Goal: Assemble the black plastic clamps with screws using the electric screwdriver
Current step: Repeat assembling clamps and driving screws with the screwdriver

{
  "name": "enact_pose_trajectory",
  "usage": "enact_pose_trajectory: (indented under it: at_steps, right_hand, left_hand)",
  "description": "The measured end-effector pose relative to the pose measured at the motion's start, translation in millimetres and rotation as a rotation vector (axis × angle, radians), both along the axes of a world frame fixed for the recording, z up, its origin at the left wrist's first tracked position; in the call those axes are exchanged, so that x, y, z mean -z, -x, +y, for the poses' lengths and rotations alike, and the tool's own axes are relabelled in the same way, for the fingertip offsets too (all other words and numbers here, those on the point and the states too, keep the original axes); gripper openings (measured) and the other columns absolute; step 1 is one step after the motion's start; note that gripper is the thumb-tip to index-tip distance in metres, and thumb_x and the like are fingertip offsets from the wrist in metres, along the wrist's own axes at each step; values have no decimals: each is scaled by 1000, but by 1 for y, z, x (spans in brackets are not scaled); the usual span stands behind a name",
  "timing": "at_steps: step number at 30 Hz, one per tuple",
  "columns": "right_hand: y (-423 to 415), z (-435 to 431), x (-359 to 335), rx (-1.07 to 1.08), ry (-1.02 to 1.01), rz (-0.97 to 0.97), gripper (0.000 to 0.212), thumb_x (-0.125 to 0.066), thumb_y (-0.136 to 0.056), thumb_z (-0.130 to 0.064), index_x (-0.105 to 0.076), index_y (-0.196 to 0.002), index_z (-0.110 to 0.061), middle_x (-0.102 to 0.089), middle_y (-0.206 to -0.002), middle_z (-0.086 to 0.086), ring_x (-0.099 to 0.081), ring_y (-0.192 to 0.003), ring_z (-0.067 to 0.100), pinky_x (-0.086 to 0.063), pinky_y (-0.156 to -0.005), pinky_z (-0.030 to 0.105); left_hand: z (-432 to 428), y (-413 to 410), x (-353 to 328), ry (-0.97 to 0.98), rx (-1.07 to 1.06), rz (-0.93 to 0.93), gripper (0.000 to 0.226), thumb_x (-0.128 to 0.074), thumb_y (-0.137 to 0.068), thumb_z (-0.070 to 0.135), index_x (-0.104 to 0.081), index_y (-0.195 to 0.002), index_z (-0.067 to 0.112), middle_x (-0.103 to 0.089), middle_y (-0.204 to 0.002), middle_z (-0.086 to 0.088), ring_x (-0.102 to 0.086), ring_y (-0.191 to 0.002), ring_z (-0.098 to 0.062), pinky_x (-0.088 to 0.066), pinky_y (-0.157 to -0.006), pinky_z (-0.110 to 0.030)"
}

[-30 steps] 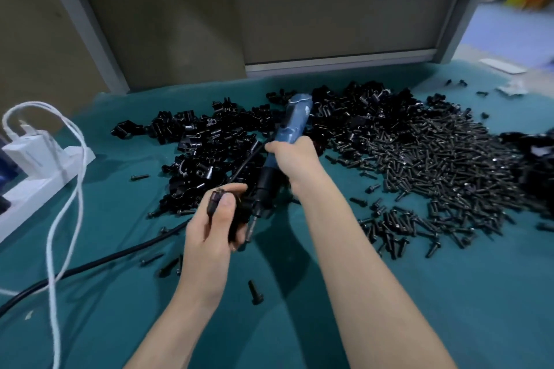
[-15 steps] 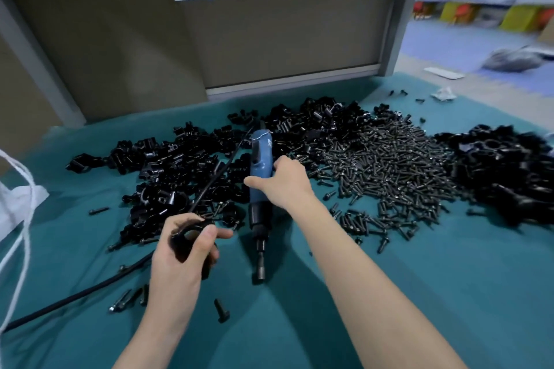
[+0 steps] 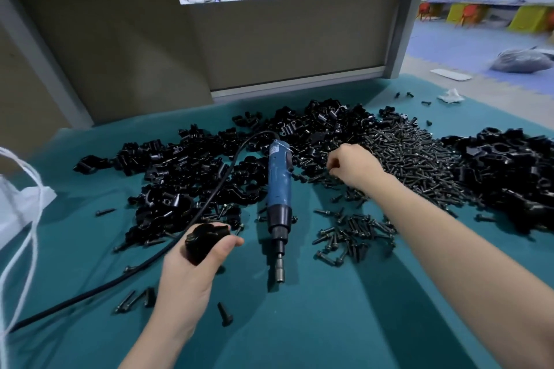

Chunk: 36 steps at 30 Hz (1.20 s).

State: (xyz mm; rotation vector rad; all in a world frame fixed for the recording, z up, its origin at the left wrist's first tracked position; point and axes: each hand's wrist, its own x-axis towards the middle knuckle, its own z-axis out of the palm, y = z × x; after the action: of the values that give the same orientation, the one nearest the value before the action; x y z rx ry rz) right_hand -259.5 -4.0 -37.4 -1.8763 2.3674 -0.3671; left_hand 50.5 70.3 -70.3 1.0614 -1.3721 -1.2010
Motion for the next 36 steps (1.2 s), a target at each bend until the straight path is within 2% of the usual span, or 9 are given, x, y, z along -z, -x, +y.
enact_pose_trajectory:
  at_steps: [4, 7, 9, 11, 15, 18, 22, 27, 36]
  right_hand:
    - [9, -6, 8, -44, -51, 103, 8, -54, -96, -11, -61, -100, -13, -49, -113, 11, -47, -106, 30, -44, -92, 40]
    - [3, 1, 13, 2, 132, 84, 11, -47, -100, -11, -54, -107, -7, -54, -112, 14, -42, -104, 29, -38, -87, 36]
    - [-16, 13, 4, 8, 368, -112, 2, -50, -98, -10, -52, -100, -10, -60, -96, 8, -49, -91, 22, -42, -77, 32]
    - [-47, 31, -12, -119, 485, -366, 7, -59, -94, -9, -56, -92, -15, -61, -80, -7, -57, -76, 8, -46, -67, 14]
    - [-116, 67, -38, -471, 311, -913, 19, -66, -90, -14, -71, -75, -24, -69, -63, -5, -59, -57, 4, -46, -57, 14]
    - [-140, 73, -43, -457, 203, -1070, 21, -64, -91, -20, -72, -73, -13, -64, -55, -3, -51, -49, 7, -43, -50, 15]
    - [-156, 70, -40, -424, 138, -1109, 16, -66, -89, -19, -66, -76, -9, -62, -53, -2, -48, -46, 7, -40, -48, 15]
    - [-169, 67, -38, -452, 128, -1176, 20, -66, -88, -18, -58, -71, -11, -62, -51, -2, -48, -43, 7, -40, -46, 15]
    - [-184, 68, -33, -514, 188, -1232, 20, -65, -88, -18, -55, -72, -10, -61, -50, -1, -49, -44, 7, -41, -47, 17]
  left_hand:
    - [2, 1, -5, 24, 52, 13, 21, -81, -67, 39, -74, -81, 26, -74, -86, 6, -63, -73, 0, -48, -67, -10]
    - [0, -2, -5, 7, 81, 60, 13, -82, -74, 31, -73, -82, 26, -74, -88, 3, -61, -69, -4, -48, -65, -15]
    - [1, -2, -4, -1, 118, 66, 12, -75, -71, 35, -73, -83, 33, -74, -89, 3, -58, -69, -6, -48, -64, -18]
    - [2, 0, -4, -31, 166, 85, 16, -74, -69, 38, -72, -84, 34, -74, -88, 2, -56, -69, -9, -47, -63, -19]
    - [4, 0, -8, -246, 254, 361, 33, -74, -74, 25, -61, -103, 17, -70, -78, -11, -53, -59, -8, -38, -48, -19]
    - [5, -4, -16, -434, 303, 536, 27, -59, -77, 27, -51, -98, 13, -64, -69, -17, -43, -49, -12, -30, -38, -18]
    - [2, -8, -19, -488, 301, 645, 23, -45, -74, 34, -54, -75, 13, -55, -60, -12, -34, -43, -11, -23, -33, -15]
    - [-2, -15, -17, -522, 372, 750, 27, -50, -64, 40, -58, -75, 17, -45, -60, -5, -31, -40, -9, -19, -36, -15]
    - [-4, -13, -15, -619, 456, 852, 49, -34, -87, 44, -68, -68, 14, -39, -52, 4, -20, -37, -3, -19, -30, -13]
